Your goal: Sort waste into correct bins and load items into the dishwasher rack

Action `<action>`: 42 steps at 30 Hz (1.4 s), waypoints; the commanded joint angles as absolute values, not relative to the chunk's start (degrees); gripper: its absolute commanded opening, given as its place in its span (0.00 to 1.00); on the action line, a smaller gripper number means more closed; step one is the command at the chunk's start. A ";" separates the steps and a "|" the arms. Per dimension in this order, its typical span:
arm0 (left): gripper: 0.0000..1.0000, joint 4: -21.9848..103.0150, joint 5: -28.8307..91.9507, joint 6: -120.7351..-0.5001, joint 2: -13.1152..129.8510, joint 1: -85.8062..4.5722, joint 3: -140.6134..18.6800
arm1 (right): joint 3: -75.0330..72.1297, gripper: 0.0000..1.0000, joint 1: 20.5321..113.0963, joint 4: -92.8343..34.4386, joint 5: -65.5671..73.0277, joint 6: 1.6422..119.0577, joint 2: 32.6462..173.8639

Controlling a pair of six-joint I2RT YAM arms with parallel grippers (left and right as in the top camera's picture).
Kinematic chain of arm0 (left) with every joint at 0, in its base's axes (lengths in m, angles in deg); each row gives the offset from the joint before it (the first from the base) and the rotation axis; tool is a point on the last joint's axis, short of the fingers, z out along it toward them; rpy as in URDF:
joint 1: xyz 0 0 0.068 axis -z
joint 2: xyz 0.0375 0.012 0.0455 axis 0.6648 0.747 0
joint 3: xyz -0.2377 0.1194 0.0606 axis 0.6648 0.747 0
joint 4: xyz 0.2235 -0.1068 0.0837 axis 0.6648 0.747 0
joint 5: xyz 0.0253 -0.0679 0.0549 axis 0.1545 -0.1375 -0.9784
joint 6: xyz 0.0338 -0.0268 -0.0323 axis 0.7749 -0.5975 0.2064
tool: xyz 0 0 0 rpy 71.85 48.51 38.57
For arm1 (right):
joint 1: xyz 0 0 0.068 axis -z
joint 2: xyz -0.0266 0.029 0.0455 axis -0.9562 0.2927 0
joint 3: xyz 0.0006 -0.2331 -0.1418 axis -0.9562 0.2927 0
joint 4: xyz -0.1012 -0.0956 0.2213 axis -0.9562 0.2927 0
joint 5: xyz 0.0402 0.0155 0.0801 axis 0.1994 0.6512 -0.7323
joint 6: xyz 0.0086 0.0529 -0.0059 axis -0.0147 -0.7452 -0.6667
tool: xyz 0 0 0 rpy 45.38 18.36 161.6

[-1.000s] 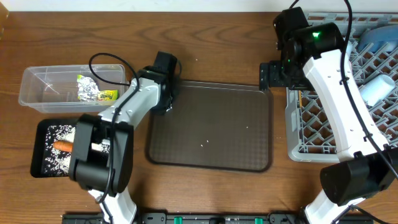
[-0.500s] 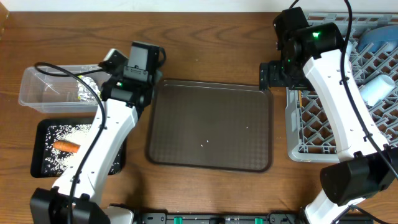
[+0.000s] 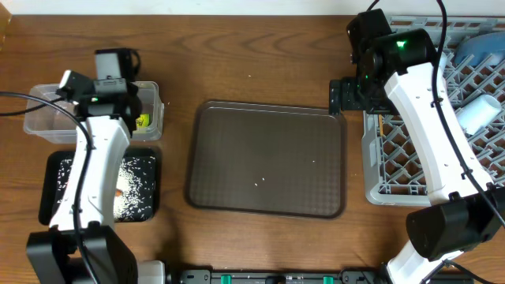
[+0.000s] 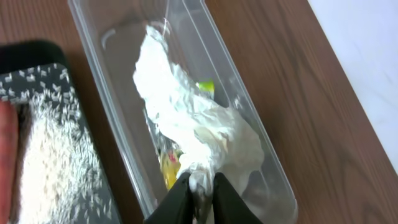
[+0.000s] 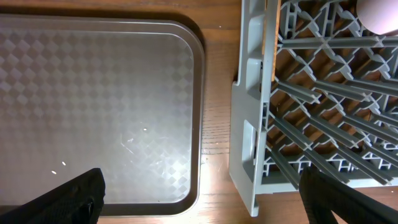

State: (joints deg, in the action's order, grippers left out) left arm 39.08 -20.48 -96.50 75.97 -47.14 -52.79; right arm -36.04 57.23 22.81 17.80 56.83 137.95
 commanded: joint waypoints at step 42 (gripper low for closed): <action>0.98 102.93 9.72 -91.73 43.78 -48.72 -52.88 | -36.19 0.99 57.14 22.88 18.21 56.07 137.41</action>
State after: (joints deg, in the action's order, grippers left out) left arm 98.64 9.16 -91.86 43.80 -48.65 -52.79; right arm -35.93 57.23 22.79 17.77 56.85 137.95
